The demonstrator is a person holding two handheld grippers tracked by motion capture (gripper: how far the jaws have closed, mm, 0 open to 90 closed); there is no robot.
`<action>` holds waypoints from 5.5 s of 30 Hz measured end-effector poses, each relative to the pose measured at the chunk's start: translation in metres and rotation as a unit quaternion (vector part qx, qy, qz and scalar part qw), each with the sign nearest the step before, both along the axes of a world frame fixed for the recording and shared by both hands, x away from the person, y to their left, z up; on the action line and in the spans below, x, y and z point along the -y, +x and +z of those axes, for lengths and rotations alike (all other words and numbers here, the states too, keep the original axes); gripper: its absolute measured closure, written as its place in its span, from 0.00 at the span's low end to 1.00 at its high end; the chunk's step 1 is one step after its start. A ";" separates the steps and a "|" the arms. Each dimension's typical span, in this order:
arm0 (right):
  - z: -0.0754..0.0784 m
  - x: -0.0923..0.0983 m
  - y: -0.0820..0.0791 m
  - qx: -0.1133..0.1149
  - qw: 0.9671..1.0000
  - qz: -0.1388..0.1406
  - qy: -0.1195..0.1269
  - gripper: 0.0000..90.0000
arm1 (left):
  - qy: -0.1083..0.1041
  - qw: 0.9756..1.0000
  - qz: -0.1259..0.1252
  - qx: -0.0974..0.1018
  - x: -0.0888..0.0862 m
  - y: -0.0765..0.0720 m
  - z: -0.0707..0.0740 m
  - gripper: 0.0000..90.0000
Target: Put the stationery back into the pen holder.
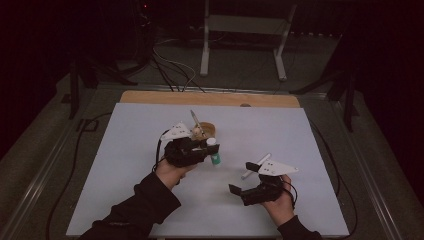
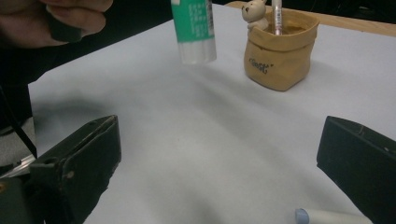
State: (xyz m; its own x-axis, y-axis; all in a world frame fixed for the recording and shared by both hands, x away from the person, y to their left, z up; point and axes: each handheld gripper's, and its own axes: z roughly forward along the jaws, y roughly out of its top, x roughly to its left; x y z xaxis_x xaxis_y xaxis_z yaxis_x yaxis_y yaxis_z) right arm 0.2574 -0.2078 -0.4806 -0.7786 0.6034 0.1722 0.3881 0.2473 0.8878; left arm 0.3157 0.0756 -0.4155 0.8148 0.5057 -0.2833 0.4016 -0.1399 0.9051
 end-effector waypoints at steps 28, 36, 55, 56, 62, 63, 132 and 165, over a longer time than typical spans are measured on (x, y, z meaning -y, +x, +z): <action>0.001 -0.001 -0.002 0.007 1.000 0.001 0.004 0.00 | -0.005 0.999 0.035 0.023 0.003 0.033 0.024 0.74; 0.000 -0.002 -0.001 0.006 1.000 0.002 0.001 0.00 | -0.001 0.998 0.046 0.032 0.003 0.047 0.030 0.74; 0.000 -0.001 0.000 -0.001 1.000 0.003 0.008 0.00 | 0.003 0.996 0.082 0.042 0.001 0.080 0.030 0.74; 0.000 -0.001 -0.001 -0.002 1.000 0.003 0.009 0.00 | 0.005 0.995 0.085 0.043 0.001 0.084 0.026 0.74; 0.000 -0.001 -0.001 -0.001 1.000 0.004 0.007 0.00 | 0.015 0.994 0.099 0.041 -0.001 0.091 0.013 0.74; 0.000 -0.001 -0.001 -0.001 1.000 0.004 0.007 0.00 | 0.015 0.994 0.099 0.041 -0.001 0.091 0.013 0.74; 0.000 -0.001 -0.001 0.003 1.000 0.005 0.009 0.00 | 0.066 0.991 0.118 0.012 0.004 0.106 -0.015 0.37; 0.030 0.028 0.000 0.046 0.997 -0.016 0.062 0.00 | 0.007 0.999 0.031 0.027 -0.007 0.013 -0.034 0.00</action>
